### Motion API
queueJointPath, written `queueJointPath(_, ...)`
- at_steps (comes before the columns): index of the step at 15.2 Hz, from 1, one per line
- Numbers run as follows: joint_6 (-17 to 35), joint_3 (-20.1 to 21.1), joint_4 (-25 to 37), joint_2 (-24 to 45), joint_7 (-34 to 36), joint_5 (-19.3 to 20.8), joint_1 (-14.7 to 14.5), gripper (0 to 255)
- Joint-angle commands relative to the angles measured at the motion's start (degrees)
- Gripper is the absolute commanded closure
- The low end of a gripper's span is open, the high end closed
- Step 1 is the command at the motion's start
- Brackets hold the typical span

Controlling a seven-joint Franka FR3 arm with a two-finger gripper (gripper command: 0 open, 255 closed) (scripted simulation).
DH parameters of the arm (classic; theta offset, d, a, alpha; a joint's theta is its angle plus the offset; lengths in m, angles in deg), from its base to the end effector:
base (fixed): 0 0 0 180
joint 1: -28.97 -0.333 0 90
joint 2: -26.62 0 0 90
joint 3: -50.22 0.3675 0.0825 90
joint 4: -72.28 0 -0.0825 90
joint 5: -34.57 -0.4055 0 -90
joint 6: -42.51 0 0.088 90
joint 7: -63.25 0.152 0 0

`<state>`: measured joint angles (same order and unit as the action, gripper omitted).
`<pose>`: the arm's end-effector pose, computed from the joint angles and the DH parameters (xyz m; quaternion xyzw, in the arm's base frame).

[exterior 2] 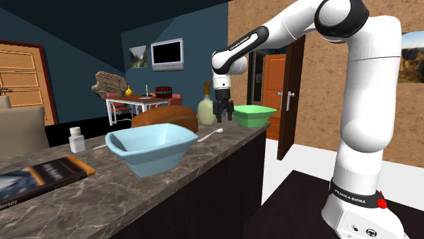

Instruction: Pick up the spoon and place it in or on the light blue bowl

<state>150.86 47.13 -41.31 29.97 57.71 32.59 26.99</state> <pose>0.5670 -0.0066 0.4215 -0.9966 -0.0318 0.0739 0.0187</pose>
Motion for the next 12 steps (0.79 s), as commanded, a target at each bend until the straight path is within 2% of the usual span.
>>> queueJointPath(1, -0.37, -0.01, 5.2, 5.35, -0.83, 0.25, 0.05, 0)
queueJointPath(9, 5.3, 0.07, 0.69, 6.52, -0.93, 0.12, 0.0, 0)
queueJointPath(12, 5.3, 0.07, 0.69, 6.52, -0.93, 0.12, 0.0, 0)
